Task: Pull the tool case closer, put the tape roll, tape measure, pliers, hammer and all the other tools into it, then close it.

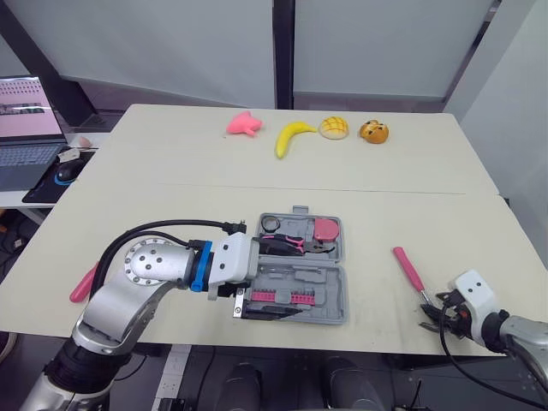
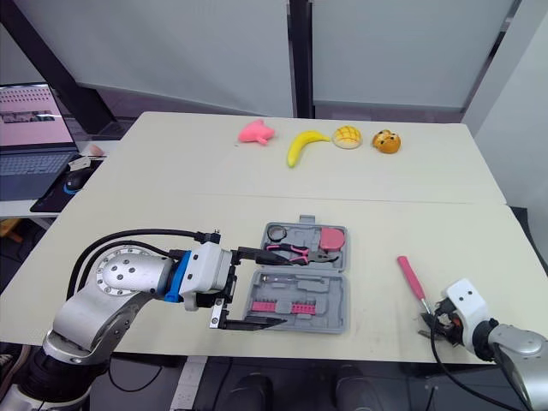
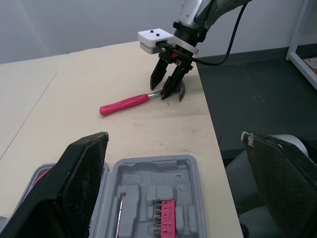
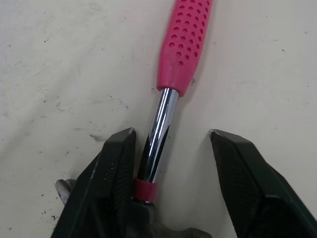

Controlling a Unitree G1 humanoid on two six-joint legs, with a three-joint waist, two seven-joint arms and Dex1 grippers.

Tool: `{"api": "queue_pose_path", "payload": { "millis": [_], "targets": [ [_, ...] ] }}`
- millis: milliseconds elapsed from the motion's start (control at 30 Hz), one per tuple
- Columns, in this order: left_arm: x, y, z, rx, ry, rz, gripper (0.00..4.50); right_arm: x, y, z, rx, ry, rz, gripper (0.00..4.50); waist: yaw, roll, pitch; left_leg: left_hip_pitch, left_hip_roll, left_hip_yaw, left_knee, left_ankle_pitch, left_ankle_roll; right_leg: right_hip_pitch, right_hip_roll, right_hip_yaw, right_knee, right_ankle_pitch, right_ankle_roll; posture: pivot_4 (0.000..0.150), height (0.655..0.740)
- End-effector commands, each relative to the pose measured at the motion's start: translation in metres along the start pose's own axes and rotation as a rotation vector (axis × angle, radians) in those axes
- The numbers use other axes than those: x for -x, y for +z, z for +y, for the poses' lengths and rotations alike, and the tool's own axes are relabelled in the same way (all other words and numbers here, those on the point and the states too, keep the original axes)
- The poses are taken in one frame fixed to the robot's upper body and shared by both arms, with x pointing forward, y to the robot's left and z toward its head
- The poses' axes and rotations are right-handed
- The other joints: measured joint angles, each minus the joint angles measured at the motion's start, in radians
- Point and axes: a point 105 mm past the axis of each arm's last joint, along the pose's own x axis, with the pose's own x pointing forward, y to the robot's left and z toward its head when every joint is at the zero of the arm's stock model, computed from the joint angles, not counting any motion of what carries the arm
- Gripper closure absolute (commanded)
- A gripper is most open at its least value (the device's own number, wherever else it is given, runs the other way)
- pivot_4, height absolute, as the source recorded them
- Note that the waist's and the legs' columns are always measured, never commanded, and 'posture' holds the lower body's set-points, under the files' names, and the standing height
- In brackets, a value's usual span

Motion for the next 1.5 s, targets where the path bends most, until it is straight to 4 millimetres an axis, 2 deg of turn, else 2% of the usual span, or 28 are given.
{"api": "queue_pose_path", "payload": {
  "millis": [33,367,567,667,733,900,1033,1200,1333,1500],
  "targets": [
    [-0.003,0.004,-0.003,-0.044,-0.014,-0.003,0.00,0.001,-0.008,0.007,-0.007,0.011,0.017,2.80,0.001,0.000,0.000,0.000,0.000,0.000,0.000,0.000,0.000,0.000,0.000,0.000,0.000,0.000,0.000,0.150,0.7400],
    [0.000,-0.005,-0.003,-0.045,0.003,0.010,0.00,-0.001,0.003,0.007,-0.017,-0.038,-0.056,4.23,0.000,-0.001,0.000,0.001,0.000,0.000,0.000,0.000,0.000,0.000,0.000,0.000,0.000,0.000,0.000,0.150,0.7400],
    [0.002,-0.006,-0.001,-0.041,0.027,0.002,0.00,-0.003,0.011,0.004,-0.002,-0.042,-0.081,4.29,-0.001,-0.001,0.000,0.001,0.000,0.000,0.000,0.000,0.000,0.000,0.000,0.000,0.000,0.000,0.000,0.150,0.7400],
    [0.006,-0.005,0.002,-0.018,0.067,-0.024,0.00,0.000,0.023,0.003,0.070,-0.023,-0.099,4.29,-0.003,-0.001,0.000,0.001,0.000,0.000,0.000,0.000,0.000,0.000,0.000,0.000,0.000,0.000,0.000,0.150,0.7400],
    [0.012,-0.007,0.003,0.004,0.090,-0.027,0.00,0.002,0.038,0.005,0.167,0.020,-0.106,4.29,-0.004,0.000,0.000,0.001,0.000,0.000,0.000,0.000,0.000,0.000,0.000,0.001,0.000,0.000,0.000,0.150,0.7400],
    [0.043,-0.016,0.013,0.031,0.193,-0.006,0.00,0.008,0.085,0.033,0.333,0.210,-0.140,4.29,-0.016,0.000,0.000,0.001,0.001,0.001,-0.001,0.000,0.000,-0.001,0.000,0.001,0.000,0.000,0.000,0.150,0.7400],
    [0.070,-0.022,0.017,0.045,0.262,0.042,0.00,0.010,0.115,0.055,0.463,0.321,-0.151,4.29,-0.013,0.000,0.000,0.001,0.001,0.000,-0.001,0.000,0.000,-0.001,0.001,0.000,0.000,0.000,-0.001,0.150,0.7400],
    [0.097,-0.016,0.030,0.078,0.386,0.031,0.00,0.002,0.149,0.079,0.644,0.384,-0.137,4.29,-0.011,0.000,0.001,-0.003,0.000,0.000,0.000,0.000,0.000,-0.003,0.000,-0.001,-0.001,0.000,0.000,0.150,0.7400],
    [0.101,-0.011,0.024,0.074,0.366,0.005,0.00,-0.008,0.175,0.106,0.722,0.436,-0.141,4.29,-0.013,0.000,0.001,-0.003,0.001,-0.001,-0.001,0.000,0.000,-0.004,0.000,-0.002,0.000,0.000,0.000,0.150,0.7400],
    [0.104,-0.018,0.015,0.103,0.286,0.081,0.00,-0.016,0.181,0.123,0.773,0.471,-0.095,4.29,-0.007,0.000,0.001,-0.007,0.001,-0.003,0.000,0.000,0.000,-0.006,-0.001,-0.004,-0.001,0.003,-0.006,0.150,0.7400]
  ]
}}
